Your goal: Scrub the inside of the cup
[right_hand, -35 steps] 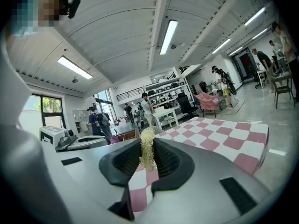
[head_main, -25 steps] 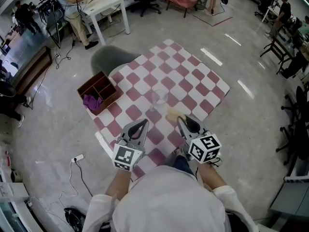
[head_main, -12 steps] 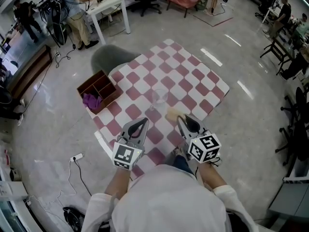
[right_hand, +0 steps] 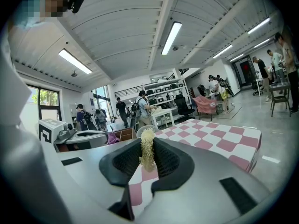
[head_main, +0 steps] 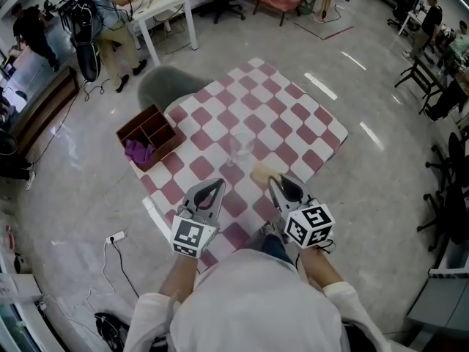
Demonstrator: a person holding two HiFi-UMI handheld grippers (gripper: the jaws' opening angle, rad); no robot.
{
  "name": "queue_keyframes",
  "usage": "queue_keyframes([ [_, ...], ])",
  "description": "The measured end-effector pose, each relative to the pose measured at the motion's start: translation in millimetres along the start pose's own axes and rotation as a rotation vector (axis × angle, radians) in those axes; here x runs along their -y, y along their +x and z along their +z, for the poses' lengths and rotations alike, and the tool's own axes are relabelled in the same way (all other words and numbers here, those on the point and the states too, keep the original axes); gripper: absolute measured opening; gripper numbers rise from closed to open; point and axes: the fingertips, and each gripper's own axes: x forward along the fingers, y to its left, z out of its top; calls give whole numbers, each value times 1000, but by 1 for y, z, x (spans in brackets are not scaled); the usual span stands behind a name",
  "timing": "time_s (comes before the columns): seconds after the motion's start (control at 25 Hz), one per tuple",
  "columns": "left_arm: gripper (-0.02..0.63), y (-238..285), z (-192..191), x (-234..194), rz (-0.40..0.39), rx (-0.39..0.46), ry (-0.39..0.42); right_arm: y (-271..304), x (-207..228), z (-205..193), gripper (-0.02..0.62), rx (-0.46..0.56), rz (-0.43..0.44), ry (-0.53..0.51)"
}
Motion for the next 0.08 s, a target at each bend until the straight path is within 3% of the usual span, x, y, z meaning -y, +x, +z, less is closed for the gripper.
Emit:
queue_keyframes([
  [0.08, 32, 0, -1, 0, 2, -1, -2, 0, 0, -2, 87, -2, -2, 0],
])
